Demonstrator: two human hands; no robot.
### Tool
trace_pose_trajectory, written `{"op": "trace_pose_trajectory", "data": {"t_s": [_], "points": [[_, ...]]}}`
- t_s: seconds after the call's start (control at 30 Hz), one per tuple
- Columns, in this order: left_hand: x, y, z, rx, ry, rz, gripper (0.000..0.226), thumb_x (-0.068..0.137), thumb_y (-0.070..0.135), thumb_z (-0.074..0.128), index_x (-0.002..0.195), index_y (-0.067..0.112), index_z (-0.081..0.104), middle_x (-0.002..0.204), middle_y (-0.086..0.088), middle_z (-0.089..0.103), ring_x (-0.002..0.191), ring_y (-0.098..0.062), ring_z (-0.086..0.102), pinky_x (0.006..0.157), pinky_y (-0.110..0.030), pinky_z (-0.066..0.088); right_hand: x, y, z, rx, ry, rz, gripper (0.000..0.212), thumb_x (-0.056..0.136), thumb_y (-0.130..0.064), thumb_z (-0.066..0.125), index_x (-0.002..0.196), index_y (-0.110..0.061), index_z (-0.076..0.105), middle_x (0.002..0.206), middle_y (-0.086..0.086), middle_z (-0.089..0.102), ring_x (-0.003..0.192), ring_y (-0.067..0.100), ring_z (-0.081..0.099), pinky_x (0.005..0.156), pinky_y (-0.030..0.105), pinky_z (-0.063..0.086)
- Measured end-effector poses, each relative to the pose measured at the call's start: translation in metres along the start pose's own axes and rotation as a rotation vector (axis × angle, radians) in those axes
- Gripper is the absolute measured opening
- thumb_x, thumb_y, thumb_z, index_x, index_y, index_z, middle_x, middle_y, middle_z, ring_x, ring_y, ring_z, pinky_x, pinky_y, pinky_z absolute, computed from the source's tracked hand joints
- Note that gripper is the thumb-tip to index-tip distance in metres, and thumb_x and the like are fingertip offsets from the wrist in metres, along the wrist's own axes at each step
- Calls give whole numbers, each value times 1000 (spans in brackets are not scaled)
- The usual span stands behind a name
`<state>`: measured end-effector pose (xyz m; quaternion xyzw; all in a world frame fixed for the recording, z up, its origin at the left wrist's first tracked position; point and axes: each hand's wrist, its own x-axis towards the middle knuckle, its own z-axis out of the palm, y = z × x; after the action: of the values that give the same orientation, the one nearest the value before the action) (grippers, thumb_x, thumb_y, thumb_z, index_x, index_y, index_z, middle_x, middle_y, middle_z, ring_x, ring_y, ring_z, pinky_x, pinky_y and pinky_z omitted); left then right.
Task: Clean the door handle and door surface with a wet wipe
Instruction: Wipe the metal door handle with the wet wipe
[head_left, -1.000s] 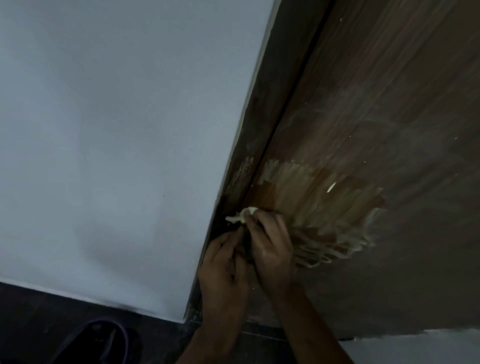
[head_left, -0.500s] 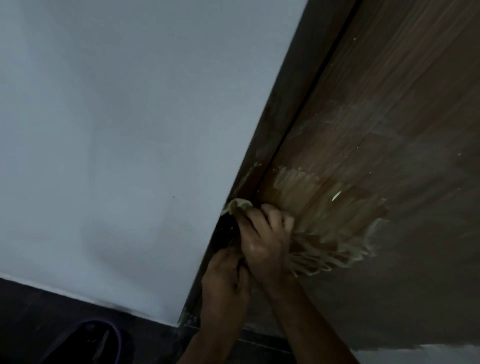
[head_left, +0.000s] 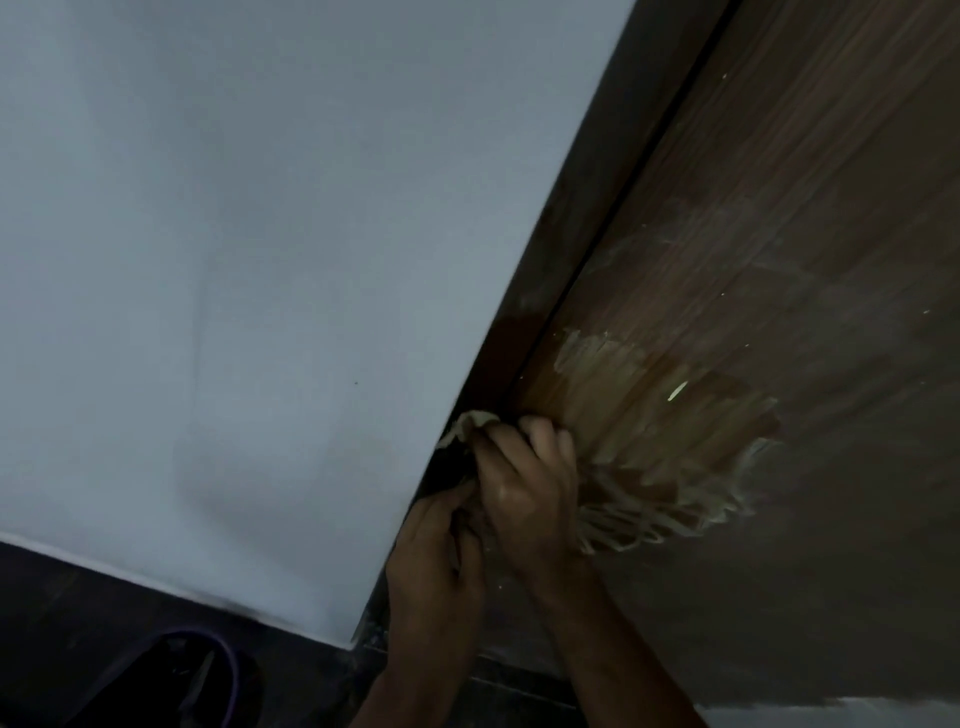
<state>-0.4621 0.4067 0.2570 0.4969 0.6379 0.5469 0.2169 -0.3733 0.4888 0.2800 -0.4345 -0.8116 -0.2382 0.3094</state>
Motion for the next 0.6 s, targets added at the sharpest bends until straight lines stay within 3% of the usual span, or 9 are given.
{"op": "trace_pose_trajectory", "data": {"t_s": [0.1, 0.17, 0.27, 0.3, 0.4, 0.5, 0.6], "points": [[-6, -5, 1, -9, 2, -25, 42, 84, -7, 60, 120, 12, 71, 114, 9, 66, 105, 5, 52, 93, 3, 31, 16, 0, -4, -15, 186, 85, 10, 92, -11, 70, 101, -14, 73, 93, -1, 69, 82, 22, 52, 69, 35, 33], [-11, -8, 3, -27, 3, -83, 46, 84, -12, 61, 121, 13, 71, 114, 10, 66, 106, 0, 56, 90, 4, 32, 23, -10, -3, -39, 248, 132, 7, 95, -9, 65, 95, -13, 71, 81, -1, 65, 77, 21, 51, 69, 34, 28], [-18, -11, 7, -103, 35, -205, 37, 90, -6, 60, 117, 16, 72, 107, 7, 70, 100, -13, 65, 82, 1, 38, 10, -32, 4, -79, 125, 186, 20, 89, 0, 57, 75, -13, 62, 66, 2, 58, 76, 24, 54, 71, 37, 30], [-21, -11, 8, -143, 60, -258, 37, 91, -4, 59, 117, 18, 72, 104, 8, 70, 99, -15, 65, 81, -3, 41, 2, -39, 7, -89, 52, 189, 20, 83, 1, 57, 69, -13, 60, 63, 3, 58, 77, 26, 57, 73, 38, 32], [-26, -18, 8, -218, 115, -363, 46, 91, -6, 54, 118, 27, 71, 107, 8, 73, 100, -12, 67, 90, -34, 55, -10, -48, 10, -96, -87, 226, 16, 77, -5, 54, 63, -11, 61, 59, 4, 59, 80, 27, 65, 76, 41, 35], [-33, -22, -1, -156, 127, -256, 48, 89, -10, 50, 119, 24, 68, 114, 4, 70, 107, -13, 64, 93, -41, 53, 2, -46, 6, -102, -35, 292, 13, 77, -3, 66, 69, -12, 64, 61, 2, 61, 80, 26, 60, 74, 39, 34], [-37, -24, -17, -108, 168, 9, 41, 86, -8, 49, 119, 6, 68, 115, -4, 64, 110, -19, 62, 90, -31, 51, 19, -46, 5, -32, 86, 333, 13, 81, 2, 62, 78, -9, 68, 64, 7, 62, 72, 26, 53, 65, 38, 41]]}}
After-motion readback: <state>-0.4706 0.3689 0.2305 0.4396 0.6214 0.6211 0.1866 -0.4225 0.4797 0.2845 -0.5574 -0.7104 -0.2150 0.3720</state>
